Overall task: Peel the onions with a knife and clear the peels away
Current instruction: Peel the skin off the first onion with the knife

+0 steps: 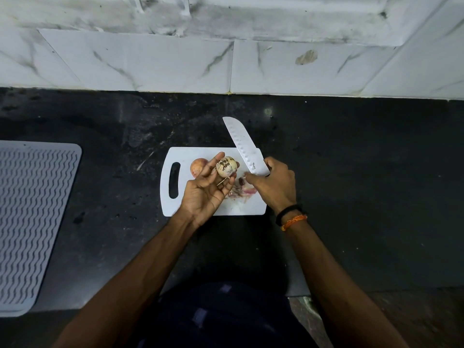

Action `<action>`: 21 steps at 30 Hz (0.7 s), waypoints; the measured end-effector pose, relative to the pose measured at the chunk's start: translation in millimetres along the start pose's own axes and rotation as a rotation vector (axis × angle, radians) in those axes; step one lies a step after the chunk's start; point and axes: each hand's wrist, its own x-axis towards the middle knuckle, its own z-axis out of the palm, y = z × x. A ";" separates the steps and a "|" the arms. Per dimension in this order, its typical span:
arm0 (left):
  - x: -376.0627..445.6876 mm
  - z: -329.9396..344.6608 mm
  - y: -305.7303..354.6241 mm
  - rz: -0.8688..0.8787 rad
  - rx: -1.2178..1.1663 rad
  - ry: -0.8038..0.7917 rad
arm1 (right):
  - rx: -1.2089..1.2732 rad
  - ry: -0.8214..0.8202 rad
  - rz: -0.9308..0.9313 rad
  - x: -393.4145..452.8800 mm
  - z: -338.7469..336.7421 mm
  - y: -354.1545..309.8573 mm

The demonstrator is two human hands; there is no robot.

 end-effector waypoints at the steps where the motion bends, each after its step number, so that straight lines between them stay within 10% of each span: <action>1: 0.1 0.0 0.2 -0.001 -0.002 -0.004 | -0.016 0.002 -0.005 0.7 0.8 -0.2; 21: 6.1 -1.2 -1.5 0.113 0.097 0.049 | 0.273 -0.162 0.221 -4.1 -8.5 -19.1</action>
